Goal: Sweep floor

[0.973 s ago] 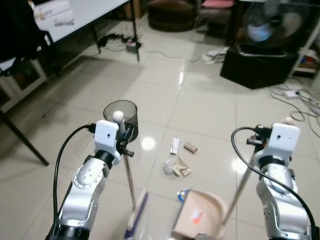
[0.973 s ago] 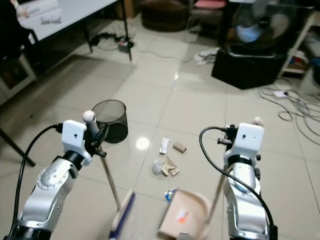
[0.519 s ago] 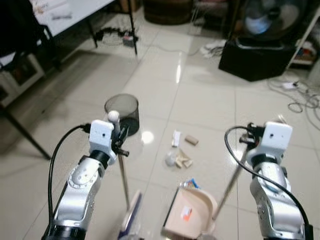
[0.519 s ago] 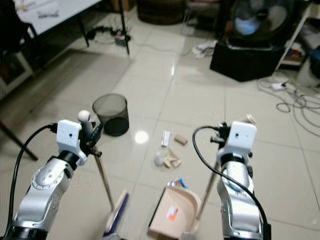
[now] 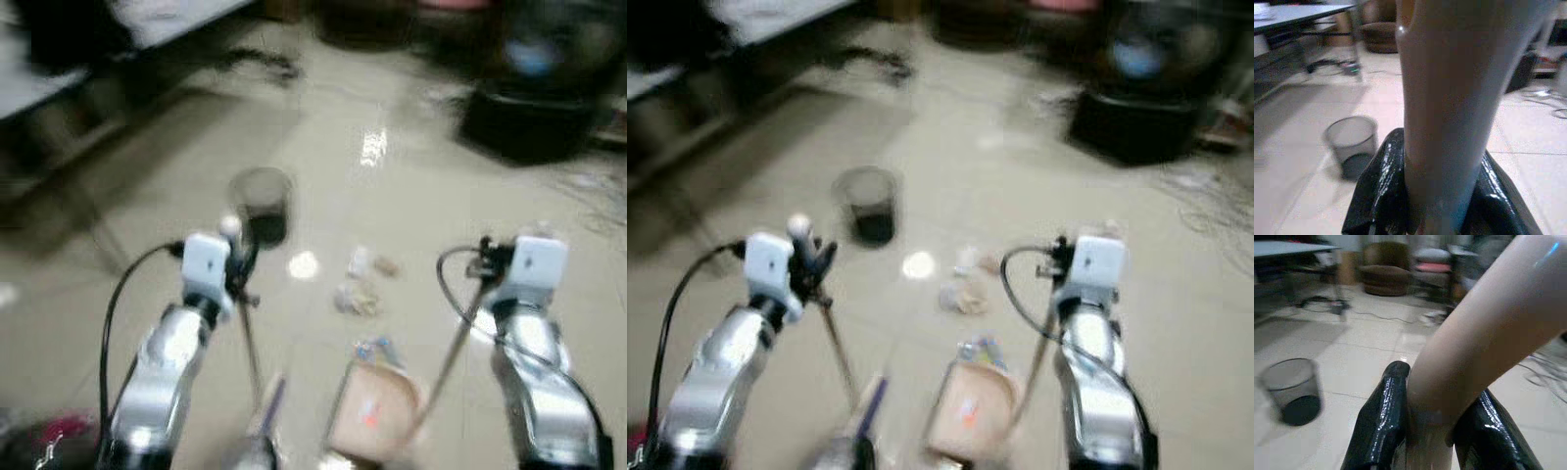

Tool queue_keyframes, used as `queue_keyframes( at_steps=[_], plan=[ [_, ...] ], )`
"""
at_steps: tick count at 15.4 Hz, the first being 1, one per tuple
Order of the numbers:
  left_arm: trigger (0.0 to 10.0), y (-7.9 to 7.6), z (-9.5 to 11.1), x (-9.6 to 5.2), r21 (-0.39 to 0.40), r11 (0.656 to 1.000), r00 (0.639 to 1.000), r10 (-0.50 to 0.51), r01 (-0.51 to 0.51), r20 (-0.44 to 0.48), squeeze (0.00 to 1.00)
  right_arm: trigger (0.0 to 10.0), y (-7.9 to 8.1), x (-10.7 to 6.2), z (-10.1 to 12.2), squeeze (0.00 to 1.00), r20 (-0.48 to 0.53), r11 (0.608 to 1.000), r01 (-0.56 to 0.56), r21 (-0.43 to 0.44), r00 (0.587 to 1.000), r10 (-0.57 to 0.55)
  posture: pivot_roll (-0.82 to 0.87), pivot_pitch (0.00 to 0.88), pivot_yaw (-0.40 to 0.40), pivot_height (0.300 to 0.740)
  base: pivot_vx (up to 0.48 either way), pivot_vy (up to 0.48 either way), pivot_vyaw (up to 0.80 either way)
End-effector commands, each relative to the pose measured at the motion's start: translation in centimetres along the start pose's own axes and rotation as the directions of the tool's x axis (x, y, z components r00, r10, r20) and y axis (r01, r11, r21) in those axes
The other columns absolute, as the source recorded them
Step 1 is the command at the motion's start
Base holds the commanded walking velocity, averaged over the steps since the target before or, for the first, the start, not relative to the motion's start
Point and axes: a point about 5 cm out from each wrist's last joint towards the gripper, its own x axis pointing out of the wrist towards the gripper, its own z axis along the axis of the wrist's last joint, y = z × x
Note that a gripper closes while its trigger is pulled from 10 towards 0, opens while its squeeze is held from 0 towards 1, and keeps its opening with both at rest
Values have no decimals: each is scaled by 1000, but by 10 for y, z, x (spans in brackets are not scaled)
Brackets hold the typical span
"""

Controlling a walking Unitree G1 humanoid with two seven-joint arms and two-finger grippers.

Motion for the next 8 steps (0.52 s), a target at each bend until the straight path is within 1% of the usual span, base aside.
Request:
queue_keyframes(
  at_steps=[1, 8],
  plan=[
    [10000, 2, 8, 1, 24, 1000, 1000, -6, 6, 21, 0, 10000, 3, -1, 3, 0, 23, 1000, -14, 10, 1000, 14, -12, 22, 24, 740, -307, 0, 0],
    [10000, 0, 8, 1, 19, 1000, 1000, -14, 14, 24, 0, 10000, 3, -2, 1, 0, 16, 1000, -18, -3, 1000, 18, -18, 28, 25, 740, -306, 0, 0]
  ],
)
